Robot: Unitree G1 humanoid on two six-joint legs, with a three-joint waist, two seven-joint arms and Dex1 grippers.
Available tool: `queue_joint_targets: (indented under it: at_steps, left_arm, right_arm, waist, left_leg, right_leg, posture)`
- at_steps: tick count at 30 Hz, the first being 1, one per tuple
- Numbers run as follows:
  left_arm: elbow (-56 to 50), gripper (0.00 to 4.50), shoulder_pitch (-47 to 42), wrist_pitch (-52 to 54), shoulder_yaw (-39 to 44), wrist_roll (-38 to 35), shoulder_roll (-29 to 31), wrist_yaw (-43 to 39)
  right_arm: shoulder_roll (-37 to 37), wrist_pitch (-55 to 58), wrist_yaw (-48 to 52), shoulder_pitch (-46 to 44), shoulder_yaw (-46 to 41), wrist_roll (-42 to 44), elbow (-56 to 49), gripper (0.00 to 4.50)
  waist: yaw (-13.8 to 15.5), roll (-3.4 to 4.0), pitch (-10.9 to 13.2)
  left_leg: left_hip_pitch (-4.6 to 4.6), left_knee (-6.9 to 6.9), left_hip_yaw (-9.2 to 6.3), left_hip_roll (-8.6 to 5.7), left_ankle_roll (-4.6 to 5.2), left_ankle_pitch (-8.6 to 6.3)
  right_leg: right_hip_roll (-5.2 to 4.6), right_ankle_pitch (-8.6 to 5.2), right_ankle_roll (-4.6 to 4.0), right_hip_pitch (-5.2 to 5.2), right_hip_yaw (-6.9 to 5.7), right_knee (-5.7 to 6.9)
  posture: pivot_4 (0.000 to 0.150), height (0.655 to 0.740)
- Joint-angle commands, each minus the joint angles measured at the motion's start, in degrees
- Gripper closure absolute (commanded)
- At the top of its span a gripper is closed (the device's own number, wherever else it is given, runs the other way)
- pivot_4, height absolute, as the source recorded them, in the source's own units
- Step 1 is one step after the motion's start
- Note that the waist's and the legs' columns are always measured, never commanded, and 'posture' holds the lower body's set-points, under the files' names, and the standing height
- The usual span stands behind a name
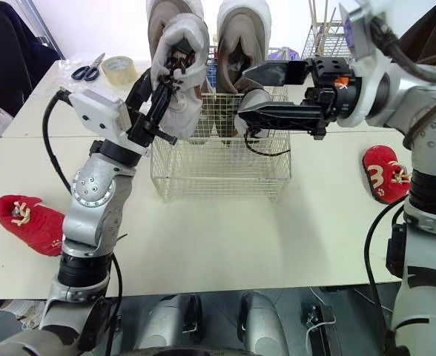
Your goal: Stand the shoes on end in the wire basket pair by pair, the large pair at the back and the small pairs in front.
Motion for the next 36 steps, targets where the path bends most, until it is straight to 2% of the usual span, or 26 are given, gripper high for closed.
queue_joint_targets:
  at_steps: [1,9,16,30,33,36]
  left_arm:
    - [0.6,3.51,-0.1,-7.7,-0.1,1.1,-3.2,0.7]
    - [17.3,3.51,3.2,-23.6,1.1,10.4,-4.4,4.8]
    - [22.4,3.51,3.0,-29.6,0.9,13.1,-4.9,7.3]
    - [14.9,3.51,-0.3,-24.4,2.5,16.2,-9.3,14.8]
    - [15.7,3.51,1.4,-21.5,1.8,13.9,-10.8,14.1]
    - [14.3,3.51,4.5,-14.0,1.4,8.8,-12.8,11.9]
  right_arm:
    - [-0.9,1.5,-2.5,0.4,-3.5,2.7,-3.7,0.00]
    - [-0.4,3.3,-6.6,2.7,-5.4,5.8,-6.7,0.00]
    - [-0.4,3.5,-8.2,3.7,-6.5,7.9,-7.6,0.00]
    - [0.9,2.3,-9.9,4.2,-6.0,8.9,-7.2,0.00]
    - [1.3,2.0,-10.1,4.2,-5.6,8.8,-7.1,0.00]
    - [1.2,1.6,-9.8,4.3,-5.1,8.2,-6.8,0.00]
  waist:
    - [0.0,0.00,0.0]
    - [0.0,0.08,0.0]
    - [0.0,0.11,-0.1]
    - [0.0,0.11,-0.1]
    - [0.0,0.11,-0.1]
    - [-0.1,0.12,-0.1]
  left_leg:
    - [0.00,0.00,0.00,0.00,0.00,0.00]
    - [0.04,0.08,-0.03,0.04,0.30,-0.17]
    - [0.02,0.23,-0.07,0.05,0.46,-0.27]
    - [-0.04,0.27,-0.09,0.05,0.49,-0.28]
    - [-0.04,0.30,-0.09,0.05,0.50,-0.29]
    - [-0.03,0.31,-0.09,0.05,0.52,-0.30]
  right_leg:
    - [-0.02,0.00,0.00,0.00,0.00,0.00]
    - [-0.04,0.01,-0.01,0.01,-0.02,0.09]
    - [-0.09,0.01,-0.01,0.10,-0.06,0.08]
    - [-0.09,0.01,0.00,0.09,-0.10,0.07]
    - [-0.09,0.01,0.00,0.11,-0.10,0.08]
    - [-0.08,0.01,0.00,0.11,-0.10,0.08]
  posture:
    - [0.150,0.7400]
    - [0.150,0.7400]
    - [0.150,0.7400]
    - [0.150,0.7400]
    - [0.150,0.7400]
    - [0.150,0.7400]
